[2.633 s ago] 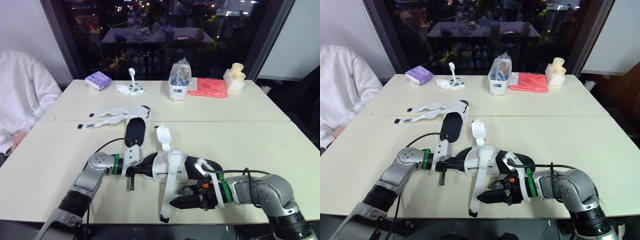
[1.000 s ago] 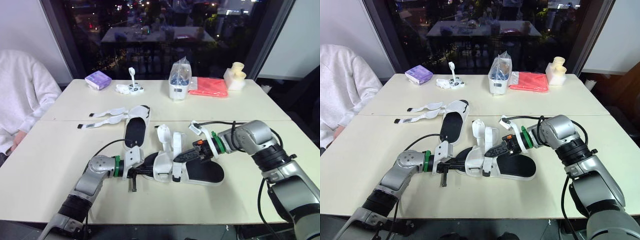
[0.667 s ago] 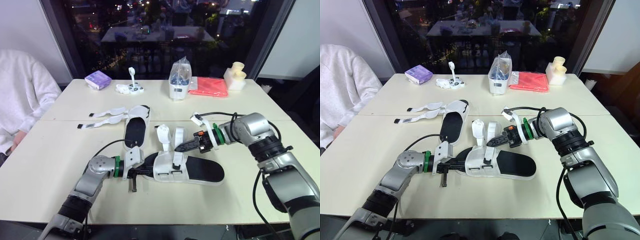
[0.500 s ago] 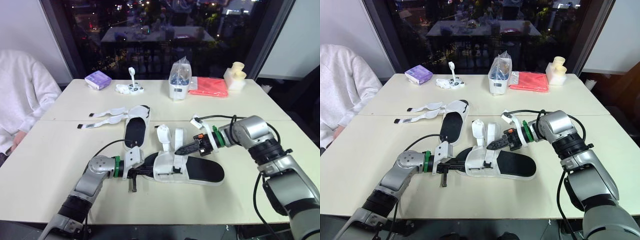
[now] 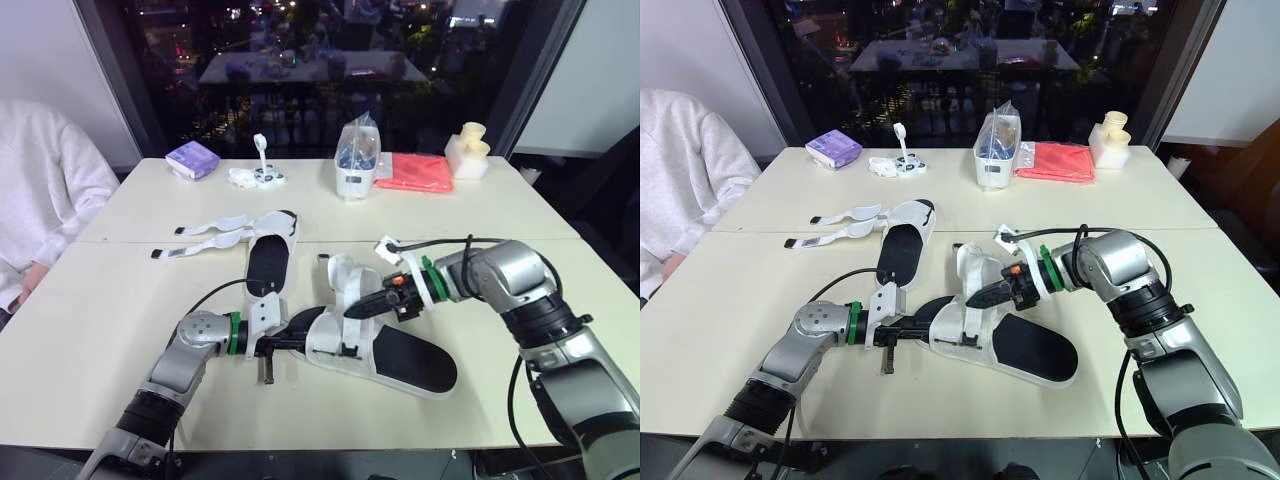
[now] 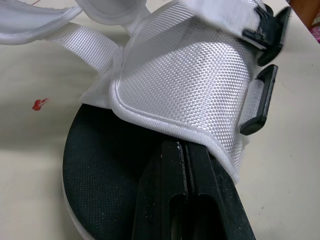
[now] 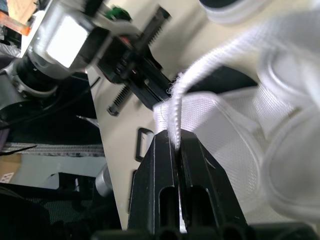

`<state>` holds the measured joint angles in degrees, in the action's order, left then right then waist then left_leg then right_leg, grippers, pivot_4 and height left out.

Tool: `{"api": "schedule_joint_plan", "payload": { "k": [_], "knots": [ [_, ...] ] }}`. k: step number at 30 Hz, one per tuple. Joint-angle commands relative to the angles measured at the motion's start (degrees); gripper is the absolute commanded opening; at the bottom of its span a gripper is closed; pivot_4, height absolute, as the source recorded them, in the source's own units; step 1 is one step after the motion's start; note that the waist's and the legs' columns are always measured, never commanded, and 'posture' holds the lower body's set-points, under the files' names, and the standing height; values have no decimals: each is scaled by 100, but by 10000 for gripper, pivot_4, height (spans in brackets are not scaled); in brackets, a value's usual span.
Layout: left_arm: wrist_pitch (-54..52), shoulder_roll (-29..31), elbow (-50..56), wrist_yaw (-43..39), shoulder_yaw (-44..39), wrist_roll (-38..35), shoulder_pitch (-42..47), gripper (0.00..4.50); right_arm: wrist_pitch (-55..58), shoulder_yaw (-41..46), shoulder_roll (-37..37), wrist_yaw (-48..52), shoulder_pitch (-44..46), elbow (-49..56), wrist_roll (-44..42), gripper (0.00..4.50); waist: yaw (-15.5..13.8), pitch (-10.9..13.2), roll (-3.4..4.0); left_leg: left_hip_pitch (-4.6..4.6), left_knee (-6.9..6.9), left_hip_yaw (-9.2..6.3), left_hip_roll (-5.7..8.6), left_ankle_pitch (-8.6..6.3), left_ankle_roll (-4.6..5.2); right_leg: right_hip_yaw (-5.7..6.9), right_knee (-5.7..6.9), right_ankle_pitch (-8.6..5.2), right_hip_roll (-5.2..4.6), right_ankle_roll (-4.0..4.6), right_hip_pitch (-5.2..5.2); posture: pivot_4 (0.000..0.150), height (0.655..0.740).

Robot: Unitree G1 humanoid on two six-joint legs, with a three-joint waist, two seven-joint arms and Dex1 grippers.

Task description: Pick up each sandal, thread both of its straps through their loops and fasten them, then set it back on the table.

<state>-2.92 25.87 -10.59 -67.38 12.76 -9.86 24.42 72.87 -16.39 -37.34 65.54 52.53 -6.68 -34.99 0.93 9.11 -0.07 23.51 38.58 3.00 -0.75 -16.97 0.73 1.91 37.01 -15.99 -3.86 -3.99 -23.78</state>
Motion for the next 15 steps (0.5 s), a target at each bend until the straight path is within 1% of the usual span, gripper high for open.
{"api": "schedule_joint_plan", "payload": {
  "k": [1, 7, 10, 15],
  "knots": [
    [-10, 5, -9, -44, 167, 62, -113, 0, 146, 306, -58, -77, 1, 473, -218, 737, 0, 0, 0, 0, 0, 0, 0, 0, 0, 0, 0, 0, 0, 0, 0, 1500, 7400],
    [-7, -22, -35, -51, 178, 59, -86, 0, 584, 492, -162, -186, -215, 1015, -513, 737, -7, 0, 0, 0, -1, 0, 0, 0, 0, 0, -1, 0, 0, 0, 1, 1500, 7400],
    [10, -39, -73, -59, 182, 63, -56, 0, 747, 447, -208, -268, -358, 1236, -609, 737, -7, 0, 0, 0, -1, 0, 0, 0, 0, 0, -3, 0, 0, 0, 1, 1500, 7400],
    [52, -68, -112, -73, 207, 84, -18, 0, 776, 315, -230, -470, -475, 1238, -564, 737, -13, 0, 0, -1, -1, -1, 0, 0, 0, 0, -3, 0, 0, 1, 3, 1500, 7400]
  ]
}}
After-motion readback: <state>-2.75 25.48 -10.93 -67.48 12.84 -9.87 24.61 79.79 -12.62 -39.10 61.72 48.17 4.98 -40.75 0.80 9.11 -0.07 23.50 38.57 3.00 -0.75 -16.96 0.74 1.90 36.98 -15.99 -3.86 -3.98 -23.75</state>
